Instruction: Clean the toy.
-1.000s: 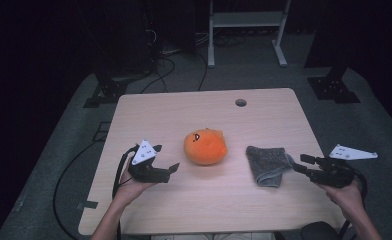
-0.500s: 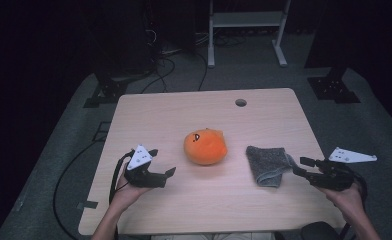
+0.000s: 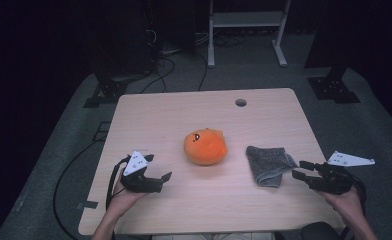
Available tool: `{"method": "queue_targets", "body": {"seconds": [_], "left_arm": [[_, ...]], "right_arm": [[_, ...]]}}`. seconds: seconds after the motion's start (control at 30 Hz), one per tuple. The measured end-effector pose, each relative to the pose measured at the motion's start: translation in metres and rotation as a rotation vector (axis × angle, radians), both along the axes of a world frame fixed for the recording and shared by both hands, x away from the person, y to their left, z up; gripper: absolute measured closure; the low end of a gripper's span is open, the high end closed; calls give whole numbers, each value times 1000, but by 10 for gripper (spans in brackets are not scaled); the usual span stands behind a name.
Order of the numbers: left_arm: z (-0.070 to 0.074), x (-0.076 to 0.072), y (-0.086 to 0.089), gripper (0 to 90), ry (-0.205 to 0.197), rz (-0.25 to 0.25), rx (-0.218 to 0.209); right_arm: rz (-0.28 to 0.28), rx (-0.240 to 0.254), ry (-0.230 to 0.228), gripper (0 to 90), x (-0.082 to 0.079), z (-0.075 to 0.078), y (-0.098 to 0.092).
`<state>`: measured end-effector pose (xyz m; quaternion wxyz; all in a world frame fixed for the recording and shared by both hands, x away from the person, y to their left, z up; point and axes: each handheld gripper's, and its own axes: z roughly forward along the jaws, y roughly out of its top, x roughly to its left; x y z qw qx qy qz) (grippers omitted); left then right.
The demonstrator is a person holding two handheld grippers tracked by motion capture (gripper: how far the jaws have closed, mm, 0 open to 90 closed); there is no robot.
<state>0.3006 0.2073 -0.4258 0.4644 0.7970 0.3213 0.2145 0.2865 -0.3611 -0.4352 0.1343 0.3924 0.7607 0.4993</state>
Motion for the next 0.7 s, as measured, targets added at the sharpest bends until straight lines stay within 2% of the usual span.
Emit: {"method": "queue_targets", "body": {"seconds": [0.33, 0.7], "left_arm": [[-7, -4, 7, 99, 10, 12, 9], [-16, -7, 10, 94, 11, 26, -17]], "right_arm": [[-2, -3, -1, 423, -1, -4, 1], [-6, 6, -28, 405, -2, -5, 8]]}}
